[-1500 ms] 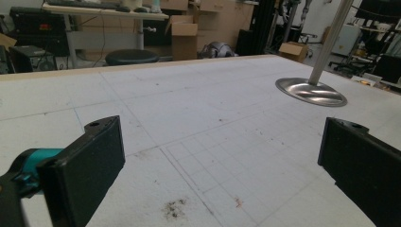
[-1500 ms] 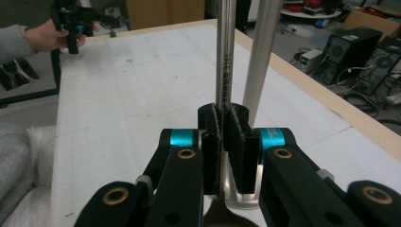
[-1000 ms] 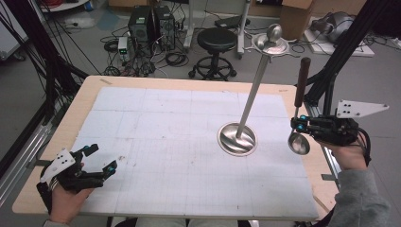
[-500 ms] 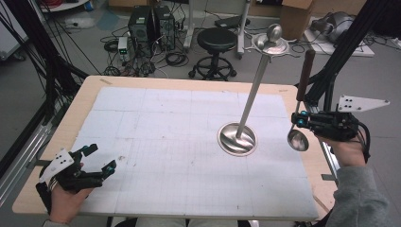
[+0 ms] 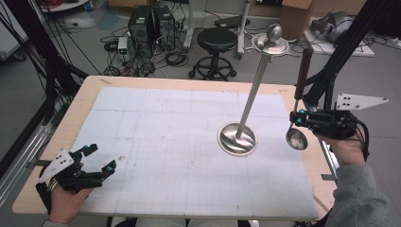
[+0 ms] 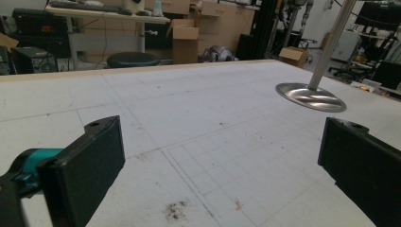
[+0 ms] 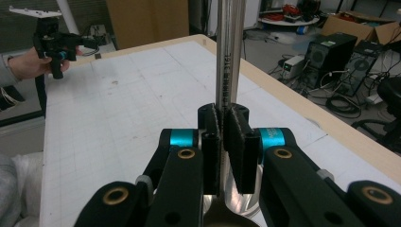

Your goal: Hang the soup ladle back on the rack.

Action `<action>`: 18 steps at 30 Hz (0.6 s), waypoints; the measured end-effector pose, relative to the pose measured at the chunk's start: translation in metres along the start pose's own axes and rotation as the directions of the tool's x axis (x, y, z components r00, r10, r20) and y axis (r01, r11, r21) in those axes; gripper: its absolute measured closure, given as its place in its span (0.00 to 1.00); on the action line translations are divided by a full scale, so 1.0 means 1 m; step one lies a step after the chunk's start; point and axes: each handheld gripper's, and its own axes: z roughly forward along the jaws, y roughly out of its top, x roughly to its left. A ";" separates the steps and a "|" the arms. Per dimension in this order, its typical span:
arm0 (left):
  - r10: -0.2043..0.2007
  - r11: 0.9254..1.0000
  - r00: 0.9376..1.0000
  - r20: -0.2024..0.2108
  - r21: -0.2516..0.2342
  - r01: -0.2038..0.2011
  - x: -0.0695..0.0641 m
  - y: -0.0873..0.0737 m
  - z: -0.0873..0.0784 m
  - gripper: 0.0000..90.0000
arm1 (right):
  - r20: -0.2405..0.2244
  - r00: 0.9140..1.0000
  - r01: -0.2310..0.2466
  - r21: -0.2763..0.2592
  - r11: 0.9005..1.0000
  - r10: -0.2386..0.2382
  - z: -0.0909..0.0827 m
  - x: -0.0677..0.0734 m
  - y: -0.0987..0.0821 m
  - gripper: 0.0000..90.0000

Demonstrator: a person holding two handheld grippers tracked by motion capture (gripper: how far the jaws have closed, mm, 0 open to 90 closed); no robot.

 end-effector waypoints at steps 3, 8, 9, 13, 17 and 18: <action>0.000 1.000 1.000 0.000 -0.002 0.000 0.000 0.000 0.000 0.02 | 0.002 1.000 -0.002 0.005 1.000 0.002 0.001 0.000 0.001 0.94; -0.001 1.000 1.000 -0.001 -0.004 0.001 0.000 0.000 0.000 0.02 | 0.002 1.000 -0.001 0.009 1.000 0.001 0.002 0.000 0.003 0.94; -0.002 1.000 1.000 -0.002 -0.004 0.002 0.000 0.000 0.000 0.02 | 0.003 1.000 -0.003 0.008 1.000 0.003 0.003 0.000 0.003 0.94; -0.001 1.000 1.000 -0.002 -0.002 0.001 0.000 0.000 0.000 0.02 | 0.005 1.000 -0.002 0.008 1.000 0.002 0.004 -0.001 0.003 0.94; 0.000 1.000 1.000 -0.003 -0.002 0.000 0.000 0.000 -0.001 0.02 | 0.004 1.000 -0.007 0.011 1.000 0.007 0.004 0.000 0.003 0.94; 0.000 1.000 1.000 -0.003 -0.002 0.000 0.000 0.000 -0.001 0.02 | 0.007 1.000 -0.006 0.010 1.000 0.005 0.004 0.000 0.003 0.94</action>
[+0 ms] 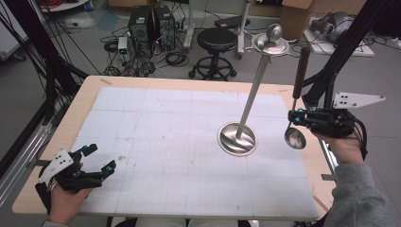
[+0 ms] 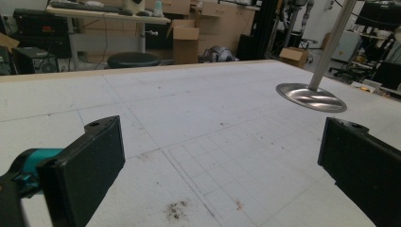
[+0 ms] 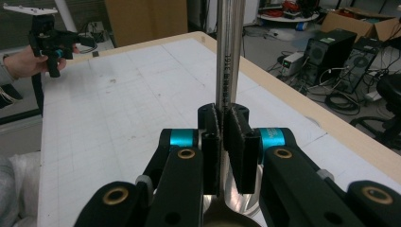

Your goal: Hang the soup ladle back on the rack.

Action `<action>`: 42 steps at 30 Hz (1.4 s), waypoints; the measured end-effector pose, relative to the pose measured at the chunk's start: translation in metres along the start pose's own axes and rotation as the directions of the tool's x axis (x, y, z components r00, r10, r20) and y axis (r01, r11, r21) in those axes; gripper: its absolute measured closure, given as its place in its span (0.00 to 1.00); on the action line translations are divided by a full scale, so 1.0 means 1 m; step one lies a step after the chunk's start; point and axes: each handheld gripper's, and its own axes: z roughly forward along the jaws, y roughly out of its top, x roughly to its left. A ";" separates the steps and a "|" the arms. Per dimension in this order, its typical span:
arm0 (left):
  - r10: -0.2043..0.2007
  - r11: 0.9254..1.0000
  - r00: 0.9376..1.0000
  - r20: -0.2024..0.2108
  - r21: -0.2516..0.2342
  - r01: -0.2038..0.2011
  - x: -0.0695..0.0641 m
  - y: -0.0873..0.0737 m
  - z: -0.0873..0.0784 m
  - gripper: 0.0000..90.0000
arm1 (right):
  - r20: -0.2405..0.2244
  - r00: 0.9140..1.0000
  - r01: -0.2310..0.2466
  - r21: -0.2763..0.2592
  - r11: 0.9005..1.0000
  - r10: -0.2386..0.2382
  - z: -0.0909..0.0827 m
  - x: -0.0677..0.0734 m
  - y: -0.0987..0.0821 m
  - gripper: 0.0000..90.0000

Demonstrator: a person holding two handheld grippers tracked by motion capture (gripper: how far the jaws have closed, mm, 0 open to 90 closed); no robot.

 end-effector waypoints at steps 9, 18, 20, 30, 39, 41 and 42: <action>-0.001 1.000 1.000 0.000 0.001 0.001 0.000 0.000 0.000 0.02 | -0.003 1.000 -0.005 0.008 1.000 0.005 0.002 -0.001 0.000 0.94; 0.000 1.000 1.000 0.000 0.000 0.000 0.000 0.000 0.000 0.02 | -0.009 1.000 -0.008 0.014 1.000 0.008 0.006 0.000 0.002 0.94; 0.000 1.000 1.000 0.000 0.000 0.000 0.000 0.000 0.000 0.02 | -0.009 1.000 -0.012 0.017 1.000 0.012 0.007 0.000 0.002 0.94; -0.001 1.000 1.000 0.002 0.000 0.001 0.000 0.000 0.000 0.02 | -0.006 1.000 -0.015 0.021 1.000 0.016 0.013 0.000 0.004 0.94; -0.002 1.000 1.000 0.000 0.001 0.002 0.001 0.000 -0.001 0.02 | -0.002 1.000 -0.018 0.031 0.999 0.018 0.017 0.000 0.004 0.94; -0.004 1.000 1.000 0.000 0.000 0.004 0.000 0.000 -0.001 0.02 | 0.000 1.000 -0.019 0.034 0.999 0.019 0.018 0.001 0.004 0.94; -0.004 1.000 1.000 0.000 0.000 0.004 0.000 0.000 -0.001 0.02 | 0.001 1.000 -0.019 0.035 0.999 0.019 0.018 0.001 0.004 0.94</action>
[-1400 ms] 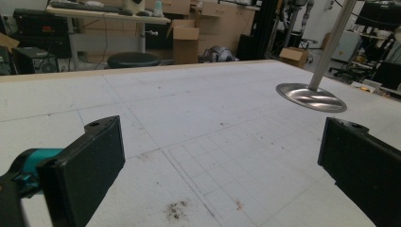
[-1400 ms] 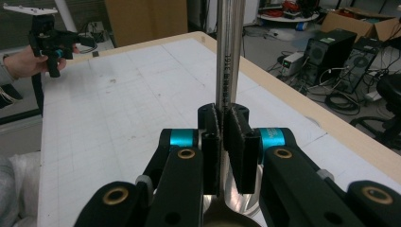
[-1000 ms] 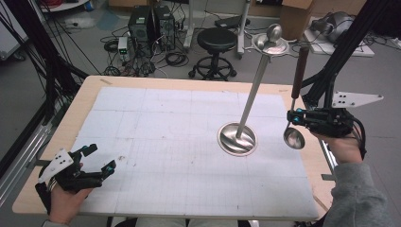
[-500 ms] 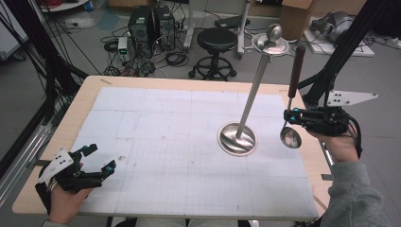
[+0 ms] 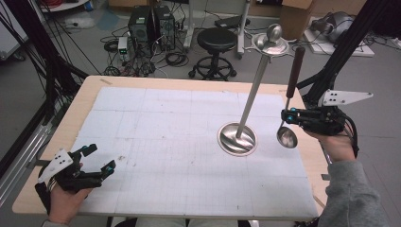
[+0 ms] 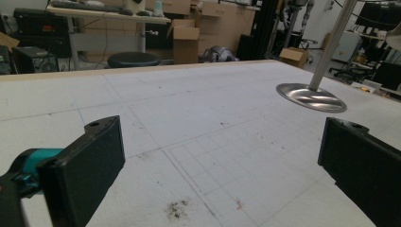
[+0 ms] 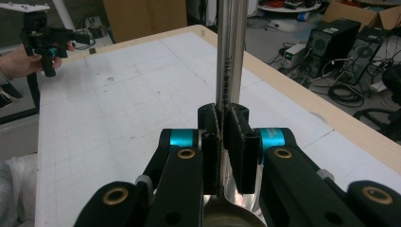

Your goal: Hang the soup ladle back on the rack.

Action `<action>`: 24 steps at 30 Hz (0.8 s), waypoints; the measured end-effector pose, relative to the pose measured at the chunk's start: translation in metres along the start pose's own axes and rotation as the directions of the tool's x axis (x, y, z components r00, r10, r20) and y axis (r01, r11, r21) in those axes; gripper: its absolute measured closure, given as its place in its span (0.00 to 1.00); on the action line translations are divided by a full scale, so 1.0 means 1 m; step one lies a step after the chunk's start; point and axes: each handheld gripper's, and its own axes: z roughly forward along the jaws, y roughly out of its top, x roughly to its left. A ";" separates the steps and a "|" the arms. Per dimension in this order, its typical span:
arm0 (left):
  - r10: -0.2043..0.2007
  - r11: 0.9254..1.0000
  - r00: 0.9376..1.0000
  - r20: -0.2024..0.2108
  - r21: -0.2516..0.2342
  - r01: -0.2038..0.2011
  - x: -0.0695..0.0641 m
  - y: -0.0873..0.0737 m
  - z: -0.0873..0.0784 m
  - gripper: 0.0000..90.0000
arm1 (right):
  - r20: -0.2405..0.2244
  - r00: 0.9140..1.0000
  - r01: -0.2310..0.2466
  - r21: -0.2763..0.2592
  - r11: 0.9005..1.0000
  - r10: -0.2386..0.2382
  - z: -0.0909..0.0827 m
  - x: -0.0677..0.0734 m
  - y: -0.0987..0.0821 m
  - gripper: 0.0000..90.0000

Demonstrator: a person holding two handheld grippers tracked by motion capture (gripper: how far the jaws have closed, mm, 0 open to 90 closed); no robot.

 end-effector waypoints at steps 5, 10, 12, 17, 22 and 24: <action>0.001 1.000 1.000 -0.001 0.001 -0.001 0.000 0.000 0.000 0.02 | 0.005 1.000 0.007 -0.006 1.000 -0.007 0.000 0.001 0.002 0.94; 0.002 1.000 1.000 0.000 0.001 -0.002 0.000 0.000 0.000 0.02 | 0.010 1.000 0.003 -0.002 1.000 -0.003 0.001 0.001 0.003 0.94; 0.000 1.000 1.000 0.000 0.000 0.000 0.000 0.000 0.000 0.02 | 0.011 1.000 0.006 0.005 1.000 -0.006 0.003 0.002 0.004 0.94; 0.001 1.000 1.000 -0.001 0.000 -0.001 0.000 0.000 0.000 0.02 | 0.018 1.000 -0.002 0.019 1.000 0.001 0.005 0.003 0.004 0.94; 0.002 1.000 1.000 0.000 0.001 -0.002 0.000 0.000 0.000 0.02 | 0.026 1.000 0.003 0.022 1.000 -0.003 0.008 0.004 0.006 0.94; 0.002 1.000 1.000 0.000 0.001 -0.002 0.000 0.000 0.000 0.02 | 0.029 1.000 -0.001 0.018 1.000 0.000 0.008 0.005 0.007 0.94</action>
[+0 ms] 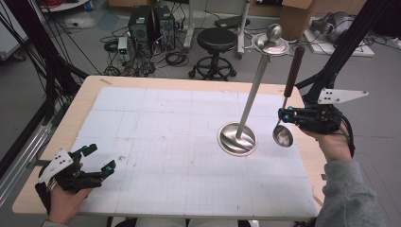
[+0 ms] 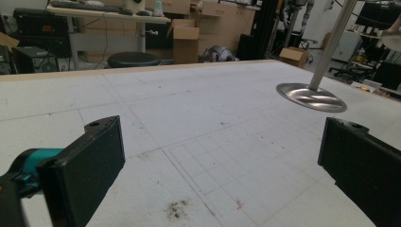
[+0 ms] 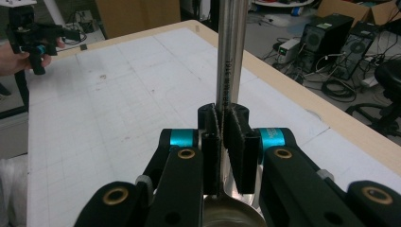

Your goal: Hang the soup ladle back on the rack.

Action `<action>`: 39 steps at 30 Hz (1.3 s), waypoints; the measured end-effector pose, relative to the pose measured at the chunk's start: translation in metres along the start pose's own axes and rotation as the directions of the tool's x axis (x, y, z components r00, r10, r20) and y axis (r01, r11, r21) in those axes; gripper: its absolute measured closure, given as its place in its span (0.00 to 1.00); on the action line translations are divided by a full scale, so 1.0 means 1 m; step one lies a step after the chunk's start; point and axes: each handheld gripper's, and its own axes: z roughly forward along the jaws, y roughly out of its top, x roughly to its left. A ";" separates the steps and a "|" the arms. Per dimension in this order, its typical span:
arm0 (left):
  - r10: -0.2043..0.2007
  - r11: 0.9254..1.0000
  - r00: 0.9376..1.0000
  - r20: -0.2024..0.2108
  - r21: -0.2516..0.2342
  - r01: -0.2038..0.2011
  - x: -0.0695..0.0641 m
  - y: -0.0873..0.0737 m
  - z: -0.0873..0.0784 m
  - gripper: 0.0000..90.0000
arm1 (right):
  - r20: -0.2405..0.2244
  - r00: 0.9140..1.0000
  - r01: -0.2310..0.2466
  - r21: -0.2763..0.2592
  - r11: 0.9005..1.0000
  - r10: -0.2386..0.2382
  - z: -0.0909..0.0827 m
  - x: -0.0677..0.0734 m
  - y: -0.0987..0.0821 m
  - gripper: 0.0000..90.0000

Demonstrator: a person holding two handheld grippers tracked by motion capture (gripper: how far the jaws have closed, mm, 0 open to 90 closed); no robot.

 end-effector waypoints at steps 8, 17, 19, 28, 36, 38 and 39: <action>-0.001 1.000 1.000 0.000 0.000 0.001 0.000 0.000 0.000 0.02 | 0.015 1.000 0.003 0.019 1.000 -0.003 0.004 0.002 0.004 0.94; 0.001 1.000 1.000 0.000 0.001 -0.001 0.000 0.000 -0.001 0.02 | 0.029 1.000 0.004 0.018 1.000 -0.005 0.010 0.005 0.002 0.94; 0.001 1.000 1.000 0.000 0.001 -0.001 0.000 0.000 0.000 0.02 | 0.035 0.999 0.002 0.018 1.000 -0.002 0.009 0.005 0.004 0.94; 0.002 1.000 1.000 0.002 0.000 -0.002 0.000 0.000 0.000 0.02 | 0.057 0.998 0.012 0.058 0.998 -0.015 0.014 0.007 0.007 0.94; 0.002 1.000 1.000 -0.001 0.000 -0.002 0.000 0.000 -0.001 0.02 | 0.080 0.997 0.004 0.058 0.998 -0.008 0.013 0.008 0.010 0.94; 0.002 1.000 1.000 0.000 0.000 -0.002 0.000 0.000 0.000 0.02 | 0.080 0.997 0.004 0.060 0.998 -0.009 0.014 0.008 0.011 0.94; 0.002 1.000 1.000 0.000 -0.001 -0.002 0.000 0.000 0.000 0.02 | 0.080 0.997 0.002 0.060 0.998 -0.007 0.015 0.008 0.012 0.94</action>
